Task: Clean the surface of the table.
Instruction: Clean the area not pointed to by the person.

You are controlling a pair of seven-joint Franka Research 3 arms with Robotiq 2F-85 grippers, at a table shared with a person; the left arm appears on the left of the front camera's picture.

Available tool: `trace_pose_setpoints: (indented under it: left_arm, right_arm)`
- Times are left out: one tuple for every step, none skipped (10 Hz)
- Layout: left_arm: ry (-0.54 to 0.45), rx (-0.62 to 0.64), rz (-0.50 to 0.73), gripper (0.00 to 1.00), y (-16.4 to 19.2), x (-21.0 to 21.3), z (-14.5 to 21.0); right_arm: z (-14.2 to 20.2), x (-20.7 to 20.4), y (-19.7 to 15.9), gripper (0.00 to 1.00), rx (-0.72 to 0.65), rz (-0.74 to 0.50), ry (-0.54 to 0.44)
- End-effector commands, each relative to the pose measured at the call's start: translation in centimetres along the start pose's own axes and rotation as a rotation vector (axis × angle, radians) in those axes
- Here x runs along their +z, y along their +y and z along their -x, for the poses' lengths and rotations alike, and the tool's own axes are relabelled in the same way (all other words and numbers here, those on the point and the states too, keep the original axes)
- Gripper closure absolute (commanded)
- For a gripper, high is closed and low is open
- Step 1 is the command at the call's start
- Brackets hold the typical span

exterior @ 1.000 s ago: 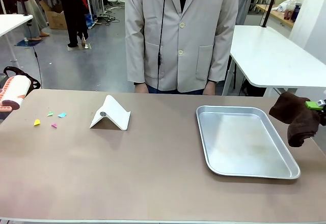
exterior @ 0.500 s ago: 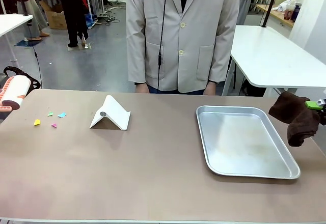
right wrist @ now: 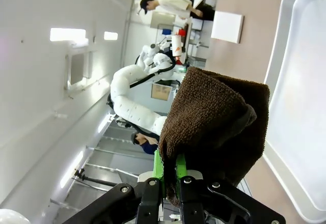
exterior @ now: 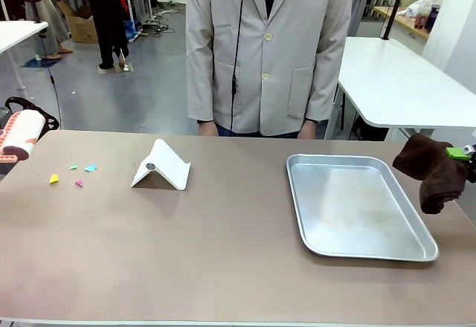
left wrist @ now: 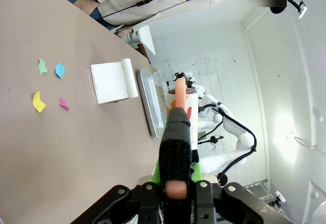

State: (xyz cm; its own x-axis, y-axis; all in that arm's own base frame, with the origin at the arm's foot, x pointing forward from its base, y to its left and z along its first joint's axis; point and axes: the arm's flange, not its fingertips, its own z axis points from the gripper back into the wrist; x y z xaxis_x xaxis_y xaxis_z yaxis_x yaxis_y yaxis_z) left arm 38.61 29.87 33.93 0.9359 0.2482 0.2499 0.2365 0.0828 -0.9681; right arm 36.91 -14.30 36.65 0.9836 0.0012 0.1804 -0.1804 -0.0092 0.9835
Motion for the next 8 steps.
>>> trace_pose_setpoints:
  left_arm:
    - [0.000,-0.018,0.009,1.00,-0.32,-0.12,0.28]
    - [0.000,-0.018,0.009,1.00,-0.32,-0.12,0.28]
    - [0.000,-0.018,0.009,1.00,-0.32,-0.12,0.28]
    - [0.000,0.000,0.000,0.78,0.00,0.00,0.00]
    - [0.009,0.001,-0.111,0.78,-0.62,-0.43,-0.05]
    - [-0.027,0.015,-0.260,0.78,-0.56,-0.75,-0.38]
    - [-0.035,0.075,-0.341,0.78,-0.51,-0.90,-0.45]
    - [-0.057,0.132,-0.397,0.78,-0.47,-0.71,-0.54]
  right_arm:
    - [-0.44,0.01,0.53,0.89,0.002,-0.016,0.004]
    - [-0.44,0.01,0.53,0.89,0.002,-0.016,0.004]
    - [-0.44,0.01,0.53,0.89,0.002,-0.016,0.004]
    - [-0.44,0.01,0.53,0.89,0.002,-0.016,0.004]
    - [-0.44,0.01,0.53,0.89,0.002,-0.016,0.004]
    - [-0.44,0.01,0.53,0.89,0.002,-0.016,0.004]
    - [-0.44,0.01,0.53,0.89,0.002,-0.016,0.004]
    - [-0.44,0.01,0.53,0.89,0.002,-0.016,0.004]
